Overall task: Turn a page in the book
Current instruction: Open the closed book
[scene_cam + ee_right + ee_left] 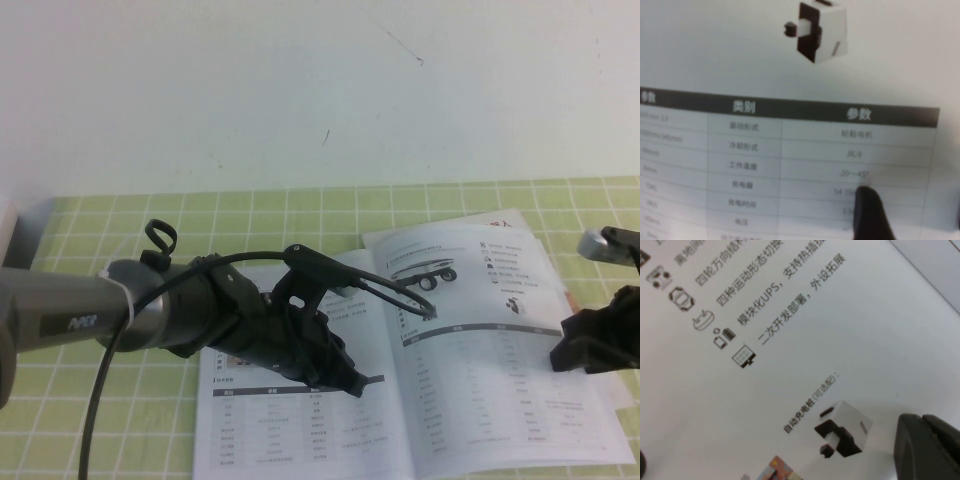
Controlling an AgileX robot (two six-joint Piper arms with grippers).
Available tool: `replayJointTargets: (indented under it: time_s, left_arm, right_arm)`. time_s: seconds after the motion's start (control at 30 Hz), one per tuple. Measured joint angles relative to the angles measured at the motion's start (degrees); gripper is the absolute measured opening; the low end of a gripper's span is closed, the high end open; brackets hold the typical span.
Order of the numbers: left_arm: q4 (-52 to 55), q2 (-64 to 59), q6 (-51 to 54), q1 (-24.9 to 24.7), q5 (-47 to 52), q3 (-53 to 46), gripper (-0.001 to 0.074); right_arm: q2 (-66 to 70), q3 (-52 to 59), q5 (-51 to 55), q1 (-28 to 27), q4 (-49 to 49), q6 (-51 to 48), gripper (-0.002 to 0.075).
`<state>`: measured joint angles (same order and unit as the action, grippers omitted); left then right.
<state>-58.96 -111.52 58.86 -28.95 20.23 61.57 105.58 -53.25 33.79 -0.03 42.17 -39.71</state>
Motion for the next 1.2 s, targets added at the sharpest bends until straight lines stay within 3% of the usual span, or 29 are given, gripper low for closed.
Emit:
replayJointTargets:
  time_s: [0.57,1.2]
  left_arm:
    - [0.0,0.0,0.2,0.0,0.0,0.0,-0.0004]
    - [0.0,0.0,0.2,0.0,0.0,0.0,-0.0004]
  right_arm:
    - [0.6,0.1,4.2,0.1,19.4,-13.4,0.0364]
    - [0.6,0.1,12.1,0.1,34.0,-27.0,0.0364]
